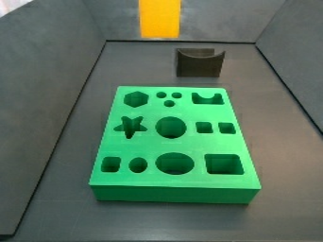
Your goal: Insert the rectangle object.
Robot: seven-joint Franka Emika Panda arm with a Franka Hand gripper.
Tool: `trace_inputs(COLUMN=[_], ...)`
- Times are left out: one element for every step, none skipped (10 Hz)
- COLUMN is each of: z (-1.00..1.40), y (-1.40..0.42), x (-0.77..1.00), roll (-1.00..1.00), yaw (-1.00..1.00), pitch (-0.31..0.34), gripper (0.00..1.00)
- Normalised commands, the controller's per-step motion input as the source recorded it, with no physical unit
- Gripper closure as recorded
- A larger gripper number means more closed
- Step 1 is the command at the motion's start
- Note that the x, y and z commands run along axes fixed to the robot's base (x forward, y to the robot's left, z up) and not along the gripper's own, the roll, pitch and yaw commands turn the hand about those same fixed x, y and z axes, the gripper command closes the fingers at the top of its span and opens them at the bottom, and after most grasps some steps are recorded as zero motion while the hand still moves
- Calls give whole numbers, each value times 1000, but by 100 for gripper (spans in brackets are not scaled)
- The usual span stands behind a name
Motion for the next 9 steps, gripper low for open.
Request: trace_inputs(z=[-20, -326, -657, -746, -763, -686, -463, -134, 0], y=[0, -351, -540, -634, -694, -683, -629, -631, -737], x=[0, 717, 860, 834, 854, 849, 811, 651, 686], roll=[0, 0, 0, 0, 16, 39, 273, 336, 210], yaw=[0, 0, 31, 9, 0, 0, 0, 0, 0], pitch=[0, 0, -94, -86, -83, -104, -40, 57, 31], gripper=[100, 100, 100, 100, 100, 100, 100, 100, 100])
